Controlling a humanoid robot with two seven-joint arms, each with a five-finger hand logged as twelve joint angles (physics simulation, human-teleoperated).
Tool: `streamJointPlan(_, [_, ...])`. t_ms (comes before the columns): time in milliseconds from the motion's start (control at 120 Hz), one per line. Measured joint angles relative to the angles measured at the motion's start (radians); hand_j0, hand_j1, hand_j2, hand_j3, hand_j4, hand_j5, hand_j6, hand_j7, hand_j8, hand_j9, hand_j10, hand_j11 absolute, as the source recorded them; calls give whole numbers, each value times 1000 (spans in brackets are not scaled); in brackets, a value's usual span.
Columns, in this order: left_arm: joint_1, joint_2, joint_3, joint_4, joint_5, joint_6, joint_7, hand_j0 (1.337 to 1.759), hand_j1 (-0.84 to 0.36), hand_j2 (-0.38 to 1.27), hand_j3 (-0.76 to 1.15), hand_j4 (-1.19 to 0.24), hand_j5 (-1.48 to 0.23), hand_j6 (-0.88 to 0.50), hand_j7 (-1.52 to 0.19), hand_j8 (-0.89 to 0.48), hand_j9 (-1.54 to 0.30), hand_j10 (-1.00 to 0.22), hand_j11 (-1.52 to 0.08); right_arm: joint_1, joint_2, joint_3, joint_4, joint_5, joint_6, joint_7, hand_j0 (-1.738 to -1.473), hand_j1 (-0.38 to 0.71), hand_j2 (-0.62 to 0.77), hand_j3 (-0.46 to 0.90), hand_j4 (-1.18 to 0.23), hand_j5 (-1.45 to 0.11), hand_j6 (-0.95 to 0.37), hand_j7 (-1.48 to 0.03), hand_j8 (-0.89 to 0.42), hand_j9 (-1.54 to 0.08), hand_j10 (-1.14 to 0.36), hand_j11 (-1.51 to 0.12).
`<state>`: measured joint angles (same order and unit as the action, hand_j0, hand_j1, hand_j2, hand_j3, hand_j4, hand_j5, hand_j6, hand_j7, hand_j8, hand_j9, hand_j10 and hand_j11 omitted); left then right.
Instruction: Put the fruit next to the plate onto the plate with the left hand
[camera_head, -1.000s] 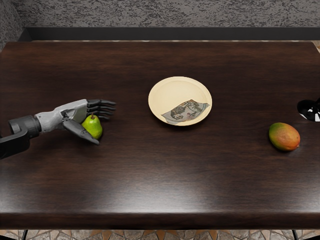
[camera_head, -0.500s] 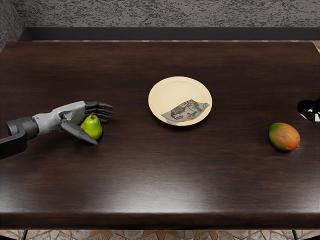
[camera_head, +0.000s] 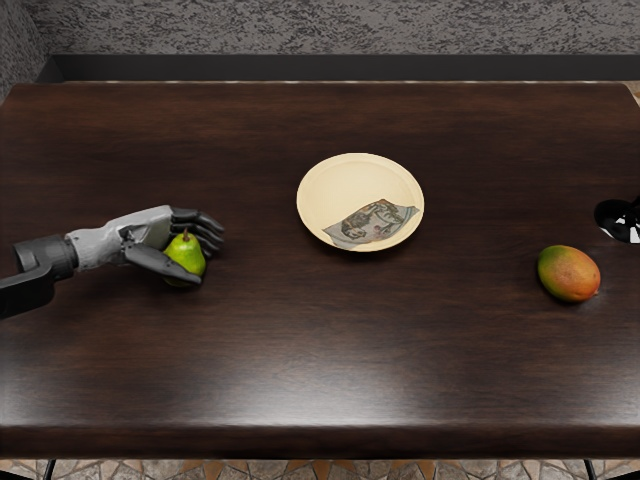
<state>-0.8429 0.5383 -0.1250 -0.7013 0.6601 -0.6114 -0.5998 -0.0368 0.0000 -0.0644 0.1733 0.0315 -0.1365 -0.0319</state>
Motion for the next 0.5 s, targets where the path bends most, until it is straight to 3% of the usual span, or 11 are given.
streamJointPlan(225, [6, -1, -2, -2, 13, -3, 0, 1658, -299, 123, 0, -565, -735, -565, -734, -565, -733, -570, -727, 0, 0, 0, 0, 0, 0, 0, -1658, -314, -6, 0, -30, -38, -30, -38, -30, -38, -30, -38])
streamJointPlan(342, [7, -1, -2, -2, 18, -6, 0, 1656, -327, 145, 0, -604, -812, -604, -812, -602, -814, -507, -804, 0, 0, 0, 0, 0, 0, 0, -1658, -314, -6, 0, -30, -38, -30, -38, -30, -38, -30, -38])
streamJointPlan(500, [8, -1, -3, -2, 21, -11, -1, 1654, -361, 170, 0, -648, -918, -646, -921, -549, -926, -444, -913, 0, 0, 0, 0, 0, 0, 0, -1658, -314, -6, 0, -30, -38, -30, -38, -30, -38, -30, -38])
